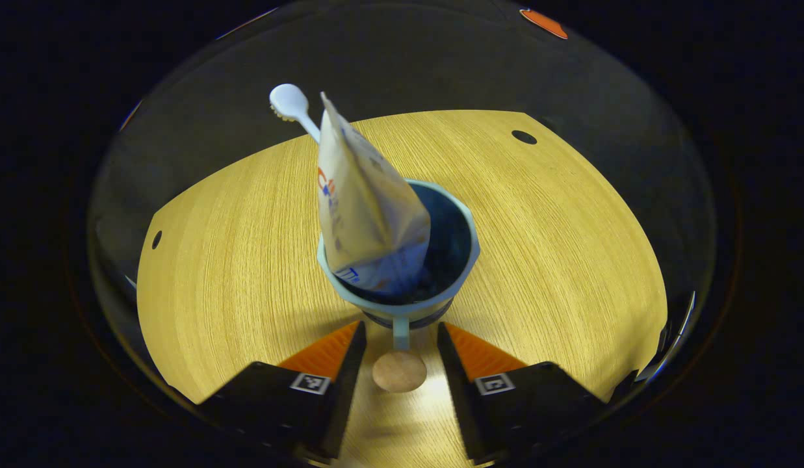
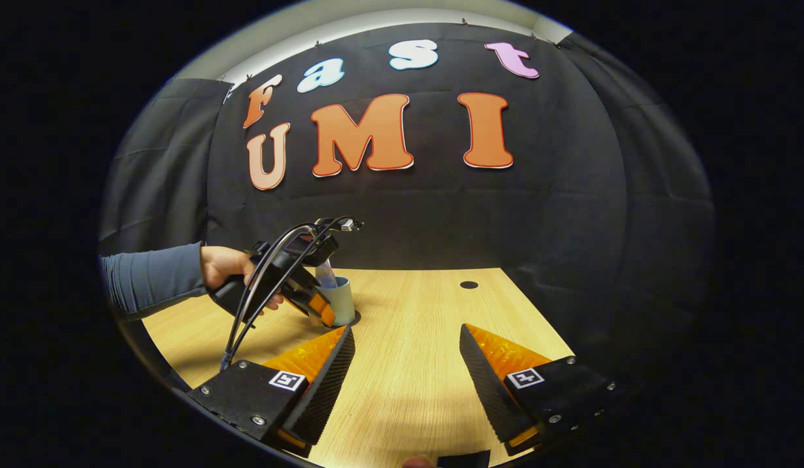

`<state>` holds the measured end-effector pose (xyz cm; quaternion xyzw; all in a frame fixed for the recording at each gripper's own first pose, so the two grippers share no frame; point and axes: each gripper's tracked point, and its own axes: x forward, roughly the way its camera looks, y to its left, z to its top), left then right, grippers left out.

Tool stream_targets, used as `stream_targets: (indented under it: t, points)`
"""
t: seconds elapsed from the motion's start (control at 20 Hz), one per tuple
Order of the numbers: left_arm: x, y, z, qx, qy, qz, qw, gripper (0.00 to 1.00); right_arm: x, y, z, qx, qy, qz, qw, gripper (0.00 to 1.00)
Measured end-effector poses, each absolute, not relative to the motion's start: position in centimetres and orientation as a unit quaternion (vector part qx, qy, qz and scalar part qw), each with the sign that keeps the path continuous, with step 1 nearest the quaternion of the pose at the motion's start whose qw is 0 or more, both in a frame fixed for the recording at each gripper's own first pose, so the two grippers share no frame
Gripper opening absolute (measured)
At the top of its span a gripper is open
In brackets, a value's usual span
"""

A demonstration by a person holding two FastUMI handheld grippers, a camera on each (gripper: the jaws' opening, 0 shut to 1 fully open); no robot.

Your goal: Put the toothbrush and toothpaste on the desktop into the cup, then pick up the cup and place it on the coaster on the desktop.

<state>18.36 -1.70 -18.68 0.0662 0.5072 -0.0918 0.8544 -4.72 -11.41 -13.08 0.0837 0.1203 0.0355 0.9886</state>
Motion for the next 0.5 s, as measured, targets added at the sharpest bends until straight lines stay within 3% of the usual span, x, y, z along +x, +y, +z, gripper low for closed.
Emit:
stream_targets:
  t: [0.05, 0.2, 0.25, 0.5]
  points:
    - [18.0, -2.0, -18.2, 0.065, 0.501, -0.095, 0.857, 0.83, -4.5, -11.3, -12.7, 0.084, 0.117, 0.034, 0.989, 0.97]
    - [16.9, -2.1, -16.0, 0.064, 0.462, -0.108, 0.878, 0.87, -3.8, -10.4, -10.7, 0.082, 0.096, 0.033, 0.991, 0.97]
    - [16.5, -2.0, -15.0, 0.062, 0.441, -0.112, 0.888, 0.98, -3.6, -10.0, -9.9, 0.081, 0.087, 0.033, 0.992, 0.97]
    - [15.2, -2.0, -12.5, 0.077, 0.340, -0.107, 0.931, 1.00, -2.2, -6.6, -7.0, 0.071, 0.045, 0.047, 0.995, 0.97]
